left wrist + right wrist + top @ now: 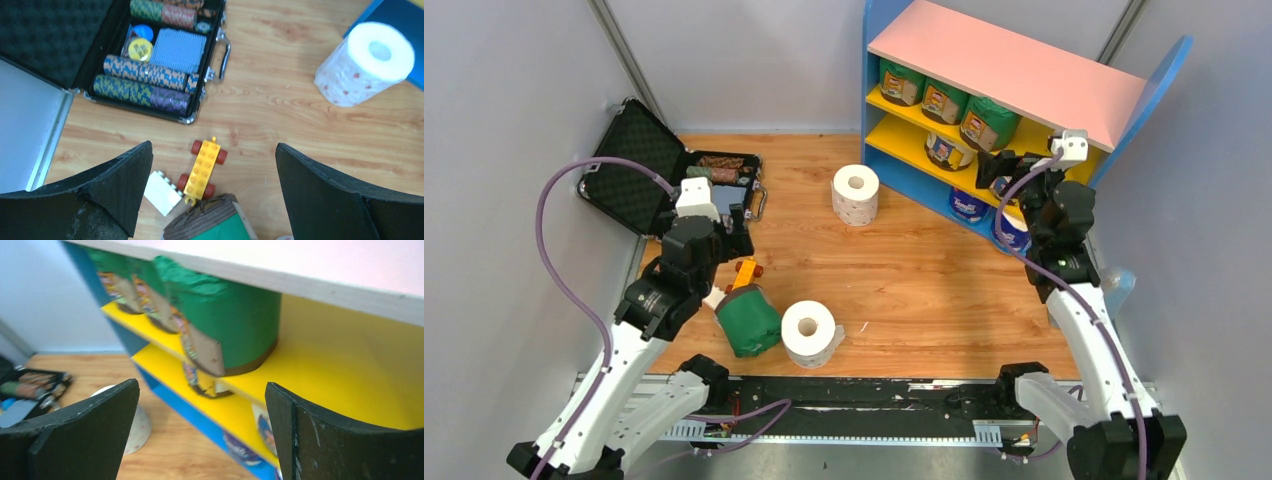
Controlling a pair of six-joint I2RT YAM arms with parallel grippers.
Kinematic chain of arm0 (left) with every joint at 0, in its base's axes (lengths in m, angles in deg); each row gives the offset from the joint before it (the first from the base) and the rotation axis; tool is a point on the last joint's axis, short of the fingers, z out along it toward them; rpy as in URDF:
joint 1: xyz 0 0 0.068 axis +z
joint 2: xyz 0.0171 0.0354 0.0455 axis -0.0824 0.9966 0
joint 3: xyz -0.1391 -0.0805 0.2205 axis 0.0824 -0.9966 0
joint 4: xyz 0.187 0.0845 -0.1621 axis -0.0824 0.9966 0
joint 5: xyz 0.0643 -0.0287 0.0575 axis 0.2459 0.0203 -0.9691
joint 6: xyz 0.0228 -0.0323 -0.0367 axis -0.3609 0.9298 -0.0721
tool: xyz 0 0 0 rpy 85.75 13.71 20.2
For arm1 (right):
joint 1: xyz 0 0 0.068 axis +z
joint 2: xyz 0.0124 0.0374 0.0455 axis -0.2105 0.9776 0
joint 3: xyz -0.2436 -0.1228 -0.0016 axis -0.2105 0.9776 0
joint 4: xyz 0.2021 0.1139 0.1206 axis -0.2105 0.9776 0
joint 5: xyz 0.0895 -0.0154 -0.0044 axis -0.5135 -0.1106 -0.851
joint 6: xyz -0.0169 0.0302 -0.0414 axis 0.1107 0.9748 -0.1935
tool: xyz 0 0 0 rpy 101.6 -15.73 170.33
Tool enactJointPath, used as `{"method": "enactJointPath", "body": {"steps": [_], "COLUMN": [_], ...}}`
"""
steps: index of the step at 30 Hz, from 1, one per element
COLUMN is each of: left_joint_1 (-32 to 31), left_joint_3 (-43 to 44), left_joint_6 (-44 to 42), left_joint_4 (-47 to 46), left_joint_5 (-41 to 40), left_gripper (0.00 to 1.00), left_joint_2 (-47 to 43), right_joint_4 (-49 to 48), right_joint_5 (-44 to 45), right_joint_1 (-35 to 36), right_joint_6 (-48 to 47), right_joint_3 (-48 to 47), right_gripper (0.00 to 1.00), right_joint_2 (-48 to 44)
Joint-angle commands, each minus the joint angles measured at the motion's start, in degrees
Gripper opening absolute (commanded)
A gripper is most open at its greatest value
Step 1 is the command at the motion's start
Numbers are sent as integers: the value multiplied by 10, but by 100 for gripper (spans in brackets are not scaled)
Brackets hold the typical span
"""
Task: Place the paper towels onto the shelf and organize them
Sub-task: Place the paper towel on the shelf.
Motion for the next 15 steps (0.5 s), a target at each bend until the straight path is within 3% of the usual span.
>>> {"method": "enactJointPath", "body": {"steps": [1, 6, 15], "left_joint_1": [4, 4, 4], "left_joint_3": [24, 6, -59], "left_joint_6": [56, 109, 148], "left_joint_4": [68, 121, 110], "left_joint_5": [7, 17, 38], "left_gripper": [100, 100, 100], "left_joint_2": [24, 31, 1], "right_joint_4": [94, 140, 171], "right_joint_5": [-118, -187, -115], "right_joint_1": [15, 103, 404], "right_joint_6": [65, 74, 62], "right_joint_3": [21, 58, 47], "right_gripper": [100, 100, 93], "right_joint_2": [-52, -52, 70]}}
